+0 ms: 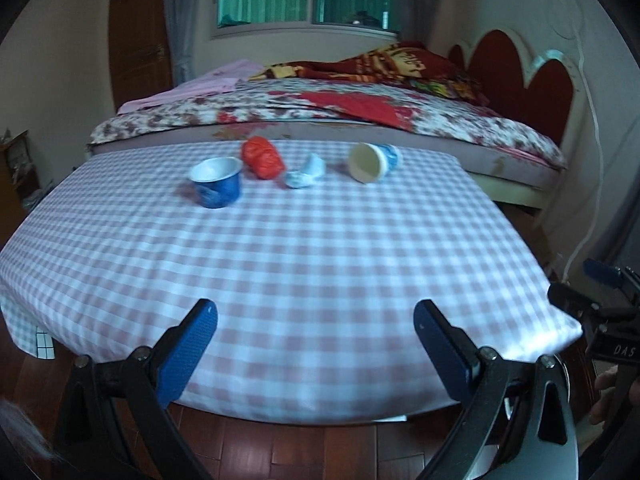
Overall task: Collect trash
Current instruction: 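Move both tools back over the table toward the blue bowl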
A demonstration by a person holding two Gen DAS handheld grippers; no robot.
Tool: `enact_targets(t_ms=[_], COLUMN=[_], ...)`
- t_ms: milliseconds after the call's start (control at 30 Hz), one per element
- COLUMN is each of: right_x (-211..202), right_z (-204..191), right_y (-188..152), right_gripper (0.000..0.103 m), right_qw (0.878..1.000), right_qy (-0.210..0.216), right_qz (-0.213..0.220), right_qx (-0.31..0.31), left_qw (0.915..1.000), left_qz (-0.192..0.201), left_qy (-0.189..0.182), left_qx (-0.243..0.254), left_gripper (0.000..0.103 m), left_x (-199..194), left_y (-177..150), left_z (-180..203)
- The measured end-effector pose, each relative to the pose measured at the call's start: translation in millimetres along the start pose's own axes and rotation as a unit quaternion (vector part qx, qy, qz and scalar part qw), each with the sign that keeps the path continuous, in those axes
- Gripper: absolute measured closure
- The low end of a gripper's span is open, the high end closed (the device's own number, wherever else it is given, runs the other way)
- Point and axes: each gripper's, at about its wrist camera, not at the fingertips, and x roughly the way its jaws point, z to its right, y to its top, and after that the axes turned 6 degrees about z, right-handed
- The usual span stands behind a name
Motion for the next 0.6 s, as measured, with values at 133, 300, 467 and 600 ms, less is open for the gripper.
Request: enact_targets(t_ms=[133, 300, 467, 600], right_x=[26.7, 72.7, 130.3, 170.3], right_z=[-15.0, -47.7, -84.1, -104.6], right_y=[21.6, 49.4, 76.9, 91.2], right_gripper=[0.001, 0.001, 0.001, 0.001], right_qw=[1.0, 0.999, 0.997, 0.995], right_qy=[0.025, 0.04, 0.066, 0.075], right_qz=[-0.013, -0.013, -0.02, -0.031], right_qx=[0.0, -0.027, -0.045, -0.06], left_qw=[0.9996, 0.998, 0.9966, 0.9953], left_qz=[-0.005, -0.013, -0.01, -0.018], left_qy=[0.026, 0.057, 0.077, 0.09], left_qx=[-0.009, -0.023, -0.028, -0.032], left_gripper=[0.004, 0.004, 0.005, 0.005], left_x=[23.6, 63.9, 107.6, 150.0], left_y=[8.6, 29.2, 52.3, 65.1], left_z=[-28.2, -67.7, -95.0, -109.3])
